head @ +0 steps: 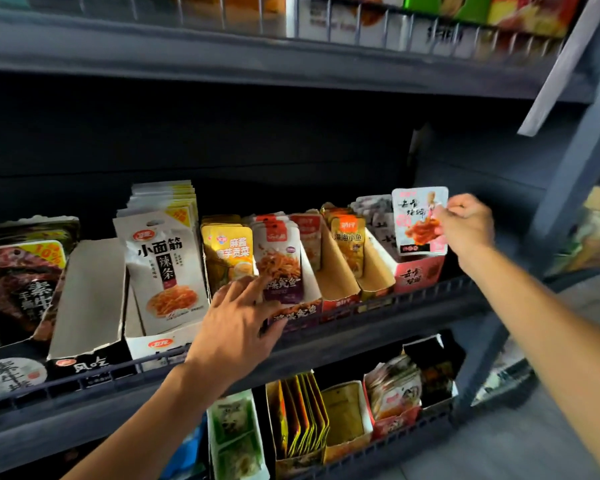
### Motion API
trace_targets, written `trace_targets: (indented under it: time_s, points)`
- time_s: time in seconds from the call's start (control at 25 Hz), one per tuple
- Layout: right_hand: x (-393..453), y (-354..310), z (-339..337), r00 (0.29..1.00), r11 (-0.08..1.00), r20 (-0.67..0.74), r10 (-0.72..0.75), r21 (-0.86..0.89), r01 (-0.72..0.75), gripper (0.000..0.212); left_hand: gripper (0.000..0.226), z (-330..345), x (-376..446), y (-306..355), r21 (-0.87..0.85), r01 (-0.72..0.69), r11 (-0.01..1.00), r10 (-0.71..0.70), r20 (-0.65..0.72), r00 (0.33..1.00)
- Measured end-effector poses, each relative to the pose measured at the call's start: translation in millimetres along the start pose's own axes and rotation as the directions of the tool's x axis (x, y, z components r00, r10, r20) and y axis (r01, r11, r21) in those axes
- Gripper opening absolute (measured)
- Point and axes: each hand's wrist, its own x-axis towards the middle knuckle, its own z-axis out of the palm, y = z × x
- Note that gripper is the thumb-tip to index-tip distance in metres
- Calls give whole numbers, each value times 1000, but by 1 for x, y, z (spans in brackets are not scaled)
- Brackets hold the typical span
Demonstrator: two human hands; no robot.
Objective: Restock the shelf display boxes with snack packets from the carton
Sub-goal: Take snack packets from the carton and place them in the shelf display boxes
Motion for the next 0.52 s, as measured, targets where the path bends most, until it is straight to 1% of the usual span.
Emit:
trace_targets:
  time_s: [0.08, 0.12, 0.24, 0.28, 0.32, 0.4, 0.44, 0.52]
  points:
    - [1, 5, 11, 994, 1000, 104, -16, -25, 18, 7, 35, 2, 0, -2, -18, 1, 1000, -1, -2, 1000]
    - [2, 6, 17, 991, 999, 132, -18, -30, 22, 8, 32, 3, 0, -3, -27, 0, 1000, 0, -4, 1000]
    - [5, 6, 31, 989, 996, 150, 10, -85, 3, 8, 29, 6, -1, -4, -25, -7, 1000, 7, -33, 999]
    - [7, 8, 32, 988, 983, 152, 9, -180, 19, 7, 29, 6, -1, -4, -22, -8, 1000, 8, -41, 999]
    - [9, 12, 33, 987, 940, 163, -12, -333, 66, 7, 29, 6, -1, -4, -18, -10, 1000, 9, -47, 999]
    - [9, 19, 28, 979, 758, 191, -71, -628, 178, 12, 29, 7, -2, -5, -9, -16, 1000, 16, -50, 999]
    - [6, 22, 26, 974, 672, 205, -99, -708, 217, 17, 31, 7, -2, -5, -7, -19, 1000, 19, -50, 999]
    - [-3, 24, 23, 967, 569, 238, -91, -785, 247, 35, 36, 9, -3, -6, -16, -18, 1000, 17, -54, 998]
